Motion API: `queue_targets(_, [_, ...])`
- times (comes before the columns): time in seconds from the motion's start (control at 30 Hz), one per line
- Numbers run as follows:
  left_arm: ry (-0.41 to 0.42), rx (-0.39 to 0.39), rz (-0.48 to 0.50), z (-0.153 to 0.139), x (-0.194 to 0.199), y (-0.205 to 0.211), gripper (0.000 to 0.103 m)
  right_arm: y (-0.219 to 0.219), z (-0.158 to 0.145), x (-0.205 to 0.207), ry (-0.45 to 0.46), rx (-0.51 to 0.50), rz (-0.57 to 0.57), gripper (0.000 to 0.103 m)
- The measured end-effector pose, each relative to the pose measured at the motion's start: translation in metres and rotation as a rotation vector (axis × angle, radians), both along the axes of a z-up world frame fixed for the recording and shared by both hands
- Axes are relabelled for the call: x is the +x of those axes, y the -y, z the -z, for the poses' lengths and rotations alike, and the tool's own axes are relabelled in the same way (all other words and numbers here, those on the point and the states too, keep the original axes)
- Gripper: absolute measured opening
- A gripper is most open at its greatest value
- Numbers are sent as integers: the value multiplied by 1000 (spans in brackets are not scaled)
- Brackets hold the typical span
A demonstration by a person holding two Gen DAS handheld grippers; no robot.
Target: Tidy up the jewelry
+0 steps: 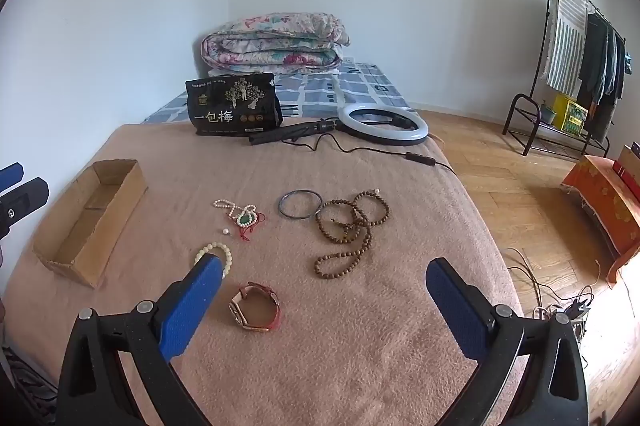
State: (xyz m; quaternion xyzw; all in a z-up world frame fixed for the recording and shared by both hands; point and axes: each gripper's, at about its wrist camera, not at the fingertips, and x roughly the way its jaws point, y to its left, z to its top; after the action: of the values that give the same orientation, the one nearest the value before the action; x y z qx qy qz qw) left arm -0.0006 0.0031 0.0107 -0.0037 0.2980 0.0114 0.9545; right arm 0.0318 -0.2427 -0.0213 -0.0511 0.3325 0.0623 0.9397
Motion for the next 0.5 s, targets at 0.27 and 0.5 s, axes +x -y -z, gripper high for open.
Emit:
queue_targets(0.27, [5, 2, 1, -4, 2, -2, 103, 0, 1, 0, -3, 0, -1, 103])
queue_targets(0.5, [3, -4, 1, -5, 4, -6, 103, -1, 2, -1, -5, 3, 0, 103])
